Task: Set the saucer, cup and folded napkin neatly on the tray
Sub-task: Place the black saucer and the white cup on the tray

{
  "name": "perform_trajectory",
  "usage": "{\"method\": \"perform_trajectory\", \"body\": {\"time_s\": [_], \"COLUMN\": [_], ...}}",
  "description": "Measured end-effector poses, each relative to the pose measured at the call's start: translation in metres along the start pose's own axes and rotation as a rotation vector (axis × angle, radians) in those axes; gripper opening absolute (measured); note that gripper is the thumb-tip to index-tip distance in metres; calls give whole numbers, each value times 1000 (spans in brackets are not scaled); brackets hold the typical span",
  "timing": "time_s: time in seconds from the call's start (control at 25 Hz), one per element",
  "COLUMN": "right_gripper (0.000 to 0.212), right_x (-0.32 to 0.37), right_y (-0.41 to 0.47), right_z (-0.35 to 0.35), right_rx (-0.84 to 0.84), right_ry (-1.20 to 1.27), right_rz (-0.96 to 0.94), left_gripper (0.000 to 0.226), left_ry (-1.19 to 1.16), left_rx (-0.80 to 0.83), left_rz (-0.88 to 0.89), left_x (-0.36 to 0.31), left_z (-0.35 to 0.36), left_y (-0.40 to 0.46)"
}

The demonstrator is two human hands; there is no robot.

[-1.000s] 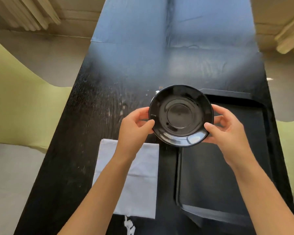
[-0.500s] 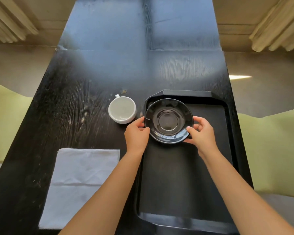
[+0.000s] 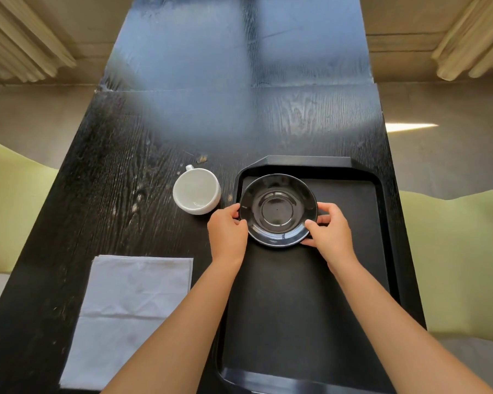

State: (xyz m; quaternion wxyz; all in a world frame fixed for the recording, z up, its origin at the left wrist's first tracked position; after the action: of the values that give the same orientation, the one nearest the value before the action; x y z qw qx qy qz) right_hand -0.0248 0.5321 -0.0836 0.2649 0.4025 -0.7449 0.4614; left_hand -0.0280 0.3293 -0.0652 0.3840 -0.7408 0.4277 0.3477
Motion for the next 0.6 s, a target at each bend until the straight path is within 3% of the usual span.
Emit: {"method": "perform_trajectory", "body": {"time_s": [0.4, 0.52, 0.6], "right_gripper": [35, 35, 31], "right_x": [10, 16, 34], "right_y": [4, 1, -9], "right_z": [-3, -17, -20], "right_rx": [125, -2, -178], "right_ry": [-272, -427, -644], "right_rz": [0, -52, -224], "left_gripper": [35, 36, 33], "left_ry": [116, 76, 93], "left_rx": [51, 126, 127], "left_rz": [106, 117, 213], "left_x": [-4, -1, 3], "left_z": [-5, -17, -38], "left_y": [2, -4, -12]}}
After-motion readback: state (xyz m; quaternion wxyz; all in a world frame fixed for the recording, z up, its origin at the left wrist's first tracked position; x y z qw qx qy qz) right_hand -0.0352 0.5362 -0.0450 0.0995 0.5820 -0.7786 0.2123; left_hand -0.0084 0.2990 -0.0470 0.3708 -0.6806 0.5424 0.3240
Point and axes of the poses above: each hand's wrist, its own y-axis towards the middle knuckle, its own z-axis out of the palm, x = y × z, the point moved 5 cm from there along y, towards the middle knuckle, and after that the axes turned 13 degrees about -y, right-handed, at the moved point
